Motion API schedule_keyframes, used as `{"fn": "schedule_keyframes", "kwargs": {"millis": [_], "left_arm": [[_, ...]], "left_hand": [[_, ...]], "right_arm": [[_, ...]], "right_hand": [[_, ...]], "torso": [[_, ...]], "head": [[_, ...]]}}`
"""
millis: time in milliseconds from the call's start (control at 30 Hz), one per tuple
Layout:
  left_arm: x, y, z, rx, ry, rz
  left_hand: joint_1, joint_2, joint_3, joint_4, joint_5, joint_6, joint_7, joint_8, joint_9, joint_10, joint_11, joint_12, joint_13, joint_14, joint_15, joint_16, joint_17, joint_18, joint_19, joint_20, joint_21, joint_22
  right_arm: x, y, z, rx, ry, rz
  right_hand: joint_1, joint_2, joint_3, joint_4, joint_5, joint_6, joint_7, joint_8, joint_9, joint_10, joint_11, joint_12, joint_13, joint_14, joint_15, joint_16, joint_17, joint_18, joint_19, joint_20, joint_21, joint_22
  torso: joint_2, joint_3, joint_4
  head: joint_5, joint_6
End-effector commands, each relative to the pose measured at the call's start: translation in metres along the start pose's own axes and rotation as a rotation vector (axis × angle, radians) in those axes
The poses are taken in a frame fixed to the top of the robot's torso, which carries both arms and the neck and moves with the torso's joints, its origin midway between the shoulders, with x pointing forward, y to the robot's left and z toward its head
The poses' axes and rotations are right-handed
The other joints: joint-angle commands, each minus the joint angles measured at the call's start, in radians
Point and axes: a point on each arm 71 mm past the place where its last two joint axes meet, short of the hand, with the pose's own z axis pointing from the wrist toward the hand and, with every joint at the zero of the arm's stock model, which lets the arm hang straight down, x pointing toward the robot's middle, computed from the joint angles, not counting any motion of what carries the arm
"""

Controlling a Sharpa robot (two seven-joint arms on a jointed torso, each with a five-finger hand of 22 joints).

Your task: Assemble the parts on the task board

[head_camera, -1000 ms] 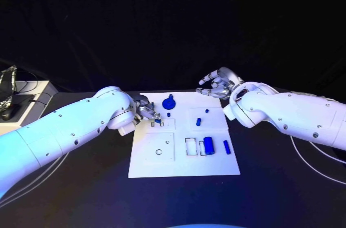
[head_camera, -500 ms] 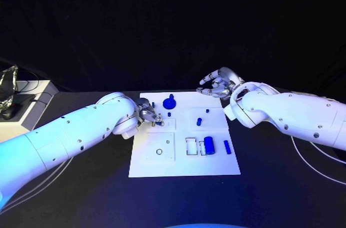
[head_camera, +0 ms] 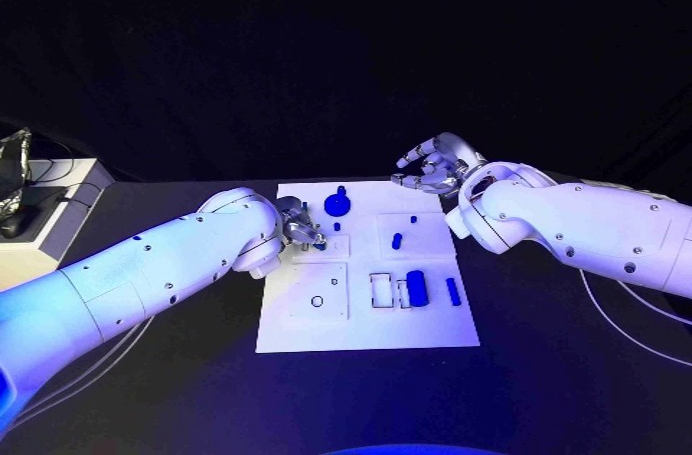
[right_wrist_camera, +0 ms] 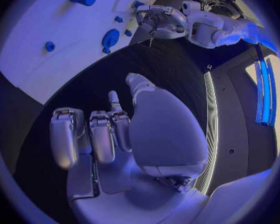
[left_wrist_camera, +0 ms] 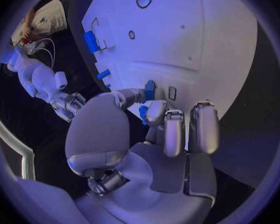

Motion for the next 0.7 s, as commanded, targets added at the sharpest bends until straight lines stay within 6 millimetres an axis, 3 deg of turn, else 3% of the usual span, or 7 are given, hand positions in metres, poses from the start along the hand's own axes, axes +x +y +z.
{"fn": "schedule_keyframes", "kwargs": {"millis": [33,700], "left_arm": [[0.0017,-0.0017,0.0012,0.011,-0.018,0.019],[0.0029,-0.0009,0.0021,0.000,-0.006,0.035]], "left_hand": [[0.002,0.008,0.154,-0.159,0.003,0.048,-0.042,0.003,0.195,0.008,-0.003,0.002,-0.001,0.089,-0.005,-0.007,0.212,-0.010,0.005,0.000,0.004,0.008],[0.002,0.008,0.155,-0.160,0.003,0.049,-0.043,0.002,0.195,0.008,-0.003,0.001,-0.002,0.090,-0.006,-0.006,0.213,-0.010,0.006,-0.001,0.005,0.009]], "right_arm": [[0.0013,0.0012,-0.0004,-0.013,0.014,-0.006],[0.0010,0.0007,-0.0010,-0.010,0.017,-0.007]], "right_hand": [[-0.009,-0.003,-0.002,0.003,0.004,0.003,-0.003,0.005,0.001,0.032,-0.005,-0.001,0.196,0.098,-0.001,-0.003,0.241,0.009,0.047,-0.002,-0.006,0.161],[-0.009,-0.003,-0.002,0.003,0.004,0.003,-0.003,0.005,0.001,0.032,-0.005,-0.001,0.196,0.098,-0.001,-0.003,0.241,0.009,0.047,-0.002,-0.006,0.161]], "torso": [[0.000,0.0002,-0.0005],[-0.001,0.0000,0.0003]], "head": [[0.000,-0.002],[-0.002,-0.007]]}}
